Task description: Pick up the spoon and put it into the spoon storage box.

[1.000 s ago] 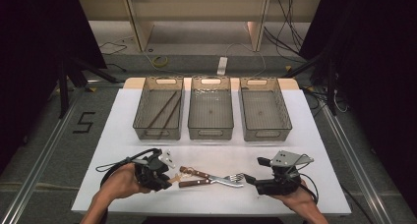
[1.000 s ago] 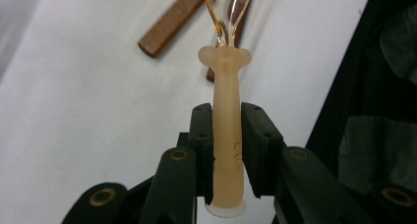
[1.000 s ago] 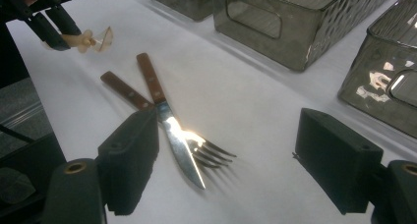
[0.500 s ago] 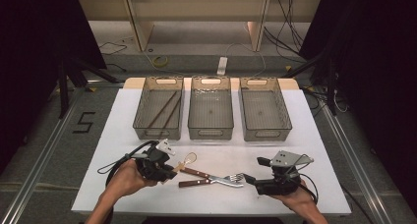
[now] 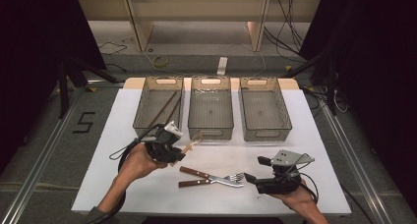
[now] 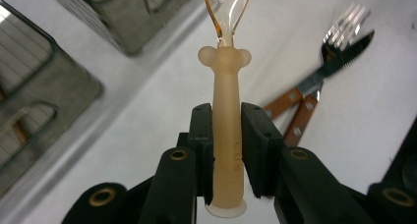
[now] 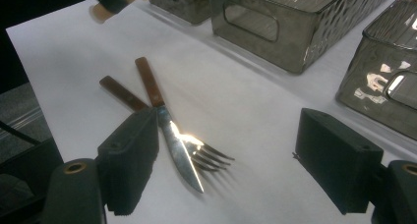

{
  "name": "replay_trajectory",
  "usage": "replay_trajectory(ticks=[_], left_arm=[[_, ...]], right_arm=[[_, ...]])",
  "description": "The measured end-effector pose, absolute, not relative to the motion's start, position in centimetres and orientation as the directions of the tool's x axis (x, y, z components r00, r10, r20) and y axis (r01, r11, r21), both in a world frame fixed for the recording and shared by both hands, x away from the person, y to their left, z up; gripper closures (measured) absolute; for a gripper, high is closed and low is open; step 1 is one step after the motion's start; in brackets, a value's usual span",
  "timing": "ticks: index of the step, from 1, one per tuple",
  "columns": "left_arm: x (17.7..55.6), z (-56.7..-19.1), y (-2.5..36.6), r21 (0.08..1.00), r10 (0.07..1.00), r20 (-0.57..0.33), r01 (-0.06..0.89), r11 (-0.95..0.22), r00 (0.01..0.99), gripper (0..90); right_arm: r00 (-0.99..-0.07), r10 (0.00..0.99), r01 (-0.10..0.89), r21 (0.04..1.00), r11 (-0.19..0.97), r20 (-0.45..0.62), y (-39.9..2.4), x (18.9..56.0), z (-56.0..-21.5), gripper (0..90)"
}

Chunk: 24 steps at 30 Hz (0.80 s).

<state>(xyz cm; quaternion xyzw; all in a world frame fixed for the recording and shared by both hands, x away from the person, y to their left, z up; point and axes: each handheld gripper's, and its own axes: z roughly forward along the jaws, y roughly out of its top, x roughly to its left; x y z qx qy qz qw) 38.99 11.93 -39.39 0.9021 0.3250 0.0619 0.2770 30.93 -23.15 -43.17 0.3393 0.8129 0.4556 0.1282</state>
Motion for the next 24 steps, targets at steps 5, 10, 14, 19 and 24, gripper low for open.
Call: replay_trajectory(ticks=[5, 10, 14, 19, 24], left_arm=[[40.6, -38.8, 11.2, 0.554, 0.632, -0.046, 0.547, -0.628, 0.773, 75.3], [42.4, -38.3, 10.7, 0.567, 0.646, -0.049, 0.554, -0.61, 0.762, 75.3], [43.6, -37.9, 9.9, 0.573, 0.657, -0.042, 0.557, -0.602, 0.753, 75.3], [45.5, -37.5, 9.0, 0.59, 0.672, -0.038, 0.559, -0.582, 0.74, 75.3], [47.1, -37.0, 8.1, 0.605, 0.684, -0.044, 0.565, -0.562, 0.728, 75.3]], right_arm=[[-0.738, 0.667, 0.435, 0.828, 0.353, 0.103, -23.1, 31.0, -43.2, 25.1], [-0.739, 0.666, 0.434, 0.829, 0.353, 0.104, -23.1, 30.9, -43.2, 25.1], [-0.739, 0.665, 0.436, 0.827, 0.355, 0.104, -23.1, 31.0, -43.2, 25.1], [-0.738, 0.666, 0.436, 0.828, 0.352, 0.106, -23.2, 30.9, -43.2, 25.2], [-0.739, 0.664, 0.435, 0.83, 0.349, 0.108, -23.2, 30.9, -43.1, 25.1]])
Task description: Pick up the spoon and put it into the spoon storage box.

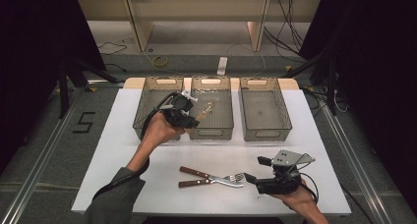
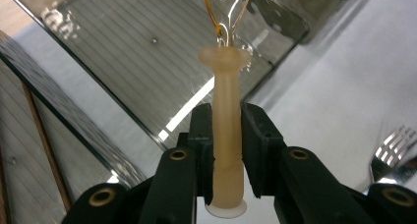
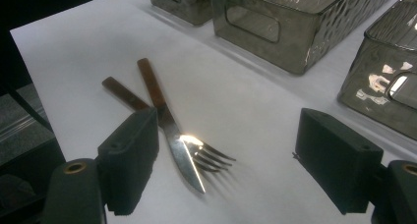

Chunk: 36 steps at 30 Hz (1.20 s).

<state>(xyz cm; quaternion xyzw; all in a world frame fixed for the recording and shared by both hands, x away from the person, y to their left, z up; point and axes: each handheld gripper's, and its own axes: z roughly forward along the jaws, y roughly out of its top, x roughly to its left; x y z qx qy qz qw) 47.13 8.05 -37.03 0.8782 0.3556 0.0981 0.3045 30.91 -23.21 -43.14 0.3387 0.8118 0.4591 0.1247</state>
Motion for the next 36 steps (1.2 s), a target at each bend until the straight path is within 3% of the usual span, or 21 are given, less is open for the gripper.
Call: replay_trajectory(ticks=[13, 36], left_arm=[[51.2, -37.0, 6.2, 0.622, 0.727, -0.082, 0.605, -0.497, 0.682, 75.3], [54.2, -38.2, 3.6, 0.607, 0.755, -0.084, 0.634, -0.478, 0.65, 75.2]], right_arm=[[-0.744, 0.659, 0.435, 0.829, 0.351, 0.111, -23.2, 31.0, -43.1, 25.1], [-0.748, 0.652, 0.434, 0.832, 0.345, 0.12, -23.3, 31.0, -43.1, 25.1]])
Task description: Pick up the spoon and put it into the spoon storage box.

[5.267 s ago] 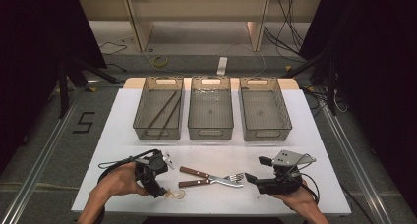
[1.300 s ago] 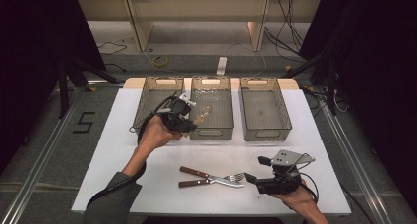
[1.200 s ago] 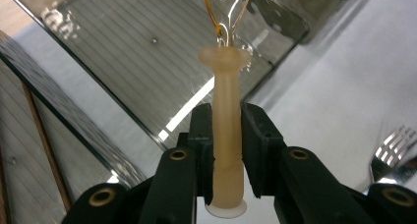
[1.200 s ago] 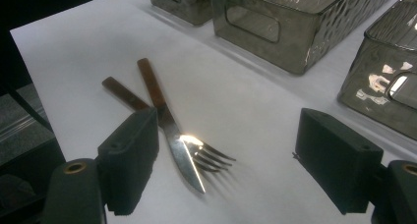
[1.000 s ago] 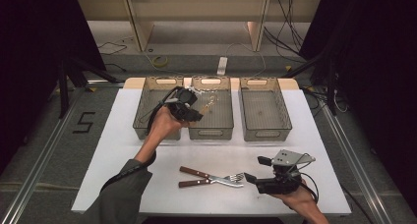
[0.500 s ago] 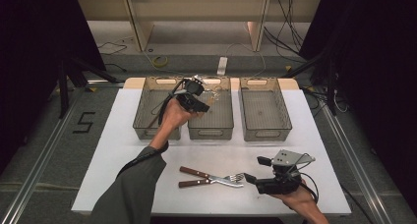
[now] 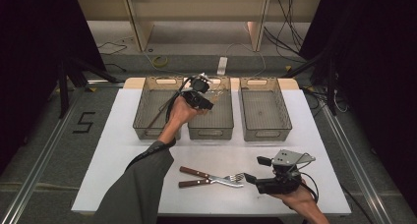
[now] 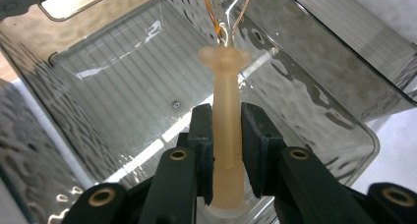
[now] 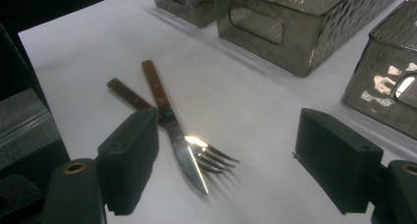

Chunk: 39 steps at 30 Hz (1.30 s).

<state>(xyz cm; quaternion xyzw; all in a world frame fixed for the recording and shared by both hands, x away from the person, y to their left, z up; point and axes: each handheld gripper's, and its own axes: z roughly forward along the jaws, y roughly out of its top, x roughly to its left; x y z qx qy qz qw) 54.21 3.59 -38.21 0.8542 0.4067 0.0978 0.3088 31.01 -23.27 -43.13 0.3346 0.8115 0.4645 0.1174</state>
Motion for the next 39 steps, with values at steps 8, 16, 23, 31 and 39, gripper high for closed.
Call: replay_trajectory(ticks=[8, 16, 23, 31, 39], left_arm=[[54.3, -39.4, 3.1, 0.597, 0.758, -0.098, 0.648, -0.473, 0.644, 75.0], [54.4, -40.1, 3.7, 0.59, 0.768, -0.126, 0.669, -0.451, 0.628, 74.1], [54.1, -39.8, 3.7, 0.595, 0.764, -0.157, 0.677, -0.433, 0.626, 52.6], [51.8, -38.4, 4.6, 0.623, 0.712, -0.139, 0.619, -0.478, 0.688, 33.0], [49.4, -37.7, 6.1, 0.642, 0.683, -0.143, 0.592, -0.486, 0.716, 24.7]], right_arm=[[-0.749, 0.652, 0.433, 0.832, 0.346, 0.119, -23.3, 31.0, -43.1, 25.2], [-0.75, 0.651, 0.435, 0.83, 0.348, 0.12, -23.2, 31.0, -43.1, 25.2], [-0.751, 0.649, 0.436, 0.828, 0.353, 0.119, -23.2, 31.0, -43.2, 25.2], [-0.747, 0.654, 0.439, 0.828, 0.349, 0.12, -23.2, 31.0, -43.2, 25.2], [-0.745, 0.657, 0.438, 0.829, 0.348, 0.118, -23.1, 31.0, -43.2, 25.2]])
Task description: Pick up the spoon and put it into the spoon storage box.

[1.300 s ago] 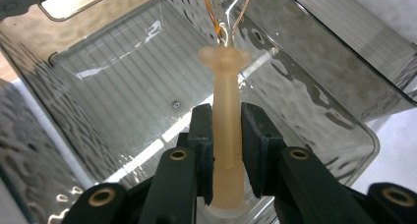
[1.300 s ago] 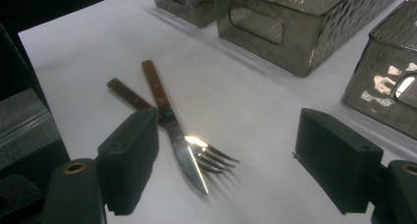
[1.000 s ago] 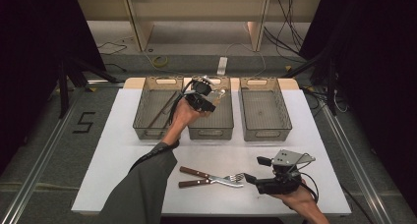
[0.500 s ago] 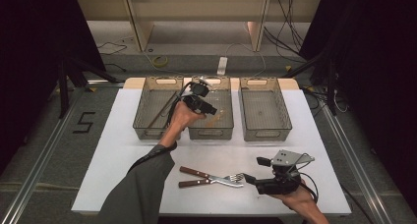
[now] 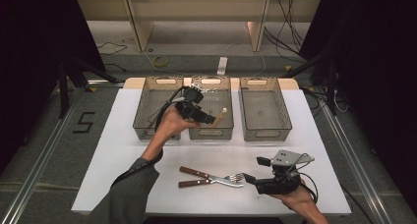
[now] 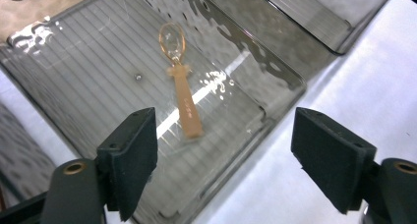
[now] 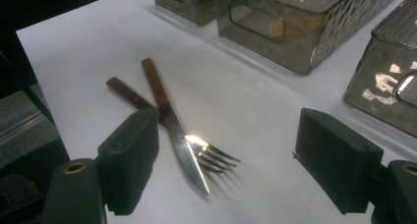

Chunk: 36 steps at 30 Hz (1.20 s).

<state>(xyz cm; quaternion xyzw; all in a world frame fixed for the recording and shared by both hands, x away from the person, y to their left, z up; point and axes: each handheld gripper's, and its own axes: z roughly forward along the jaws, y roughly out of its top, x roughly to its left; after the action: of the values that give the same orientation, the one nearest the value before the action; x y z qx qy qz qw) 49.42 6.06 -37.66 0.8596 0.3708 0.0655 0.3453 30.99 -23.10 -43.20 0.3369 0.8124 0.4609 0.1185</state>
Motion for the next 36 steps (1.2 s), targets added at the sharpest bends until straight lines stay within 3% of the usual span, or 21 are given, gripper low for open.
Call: replay_trajectory(ticks=[13, 36], left_arm=[[45.3, -37.3, 7.6, 0.691, 0.626, -0.137, 0.527, -0.495, 0.768, 20.8], [41.7, -38.5, 7.7, 0.61, 0.536, -0.065, 0.459, -0.646, 0.842, 18.3]], right_arm=[[-0.744, 0.658, 0.437, 0.831, 0.346, 0.117, -23.2, 31.0, -43.2, 25.1], [-0.742, 0.659, 0.438, 0.832, 0.34, 0.122, -23.3, 30.9, -43.2, 25.1]])
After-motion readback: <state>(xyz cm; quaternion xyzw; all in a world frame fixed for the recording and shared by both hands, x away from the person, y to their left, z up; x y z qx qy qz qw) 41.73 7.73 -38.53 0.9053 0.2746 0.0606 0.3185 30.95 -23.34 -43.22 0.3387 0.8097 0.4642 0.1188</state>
